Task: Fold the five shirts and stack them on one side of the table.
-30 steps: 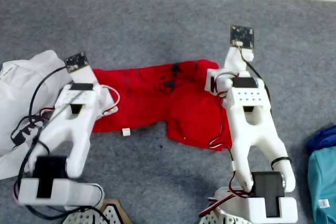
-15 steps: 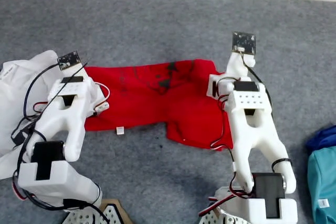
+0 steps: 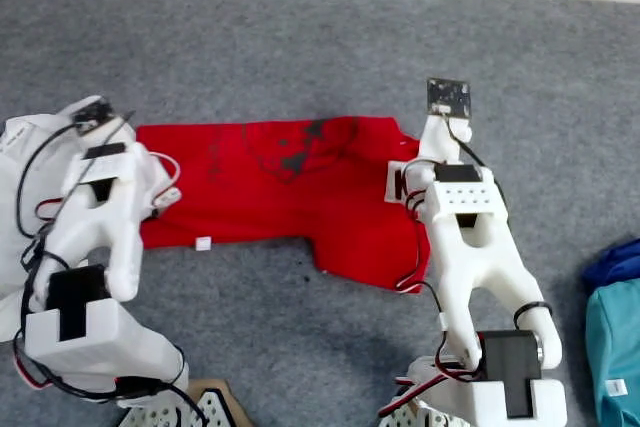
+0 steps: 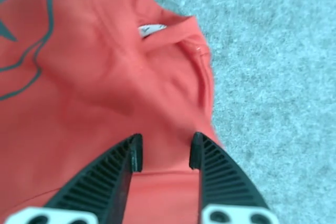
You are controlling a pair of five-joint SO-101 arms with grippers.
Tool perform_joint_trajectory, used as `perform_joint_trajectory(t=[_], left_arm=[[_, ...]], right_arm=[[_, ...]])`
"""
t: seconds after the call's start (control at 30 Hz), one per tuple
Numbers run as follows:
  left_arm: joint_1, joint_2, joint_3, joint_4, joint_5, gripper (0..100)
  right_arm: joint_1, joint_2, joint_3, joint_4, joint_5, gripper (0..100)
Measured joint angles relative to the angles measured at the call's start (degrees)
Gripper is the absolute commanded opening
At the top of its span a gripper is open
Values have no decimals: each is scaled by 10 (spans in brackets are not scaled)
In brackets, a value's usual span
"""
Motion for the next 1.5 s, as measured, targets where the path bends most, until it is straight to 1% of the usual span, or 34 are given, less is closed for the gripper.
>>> perform_joint_trajectory(t=[0.07, 0.3, 0.5, 0.6, 0.7, 0.87, 0.9, 1.03, 1.13, 1.33, 1.5], left_arm=[[-7, 0, 0, 0, 0, 10], [0, 0, 0, 0, 0, 11], [22, 0, 0, 0, -1, 11], [22, 0, 0, 0, -1, 11], [22, 0, 0, 0, -1, 11], [22, 0, 0, 0, -1, 11], [22, 0, 0, 0, -1, 11], [22, 0, 0, 0, -1, 11], [22, 0, 0, 0, -1, 11], [22, 0, 0, 0, -1, 11], [22, 0, 0, 0, -1, 11]], right_arm=[[-1, 0, 0, 0, 0, 159], [-1, 0, 0, -4, 0, 159], [1, 0, 0, -113, 0, 159], [4, 14, -2, -137, 0, 159], [4, 57, -24, -140, 0, 152], [4, 118, -56, -140, 0, 11], [4, 123, -58, -140, 0, 5], [4, 125, -61, -140, 0, 37], [-2, 125, -61, -134, 0, 42], [-50, 125, -62, -88, 0, 41], [-85, 101, -60, -80, 16, 41]])
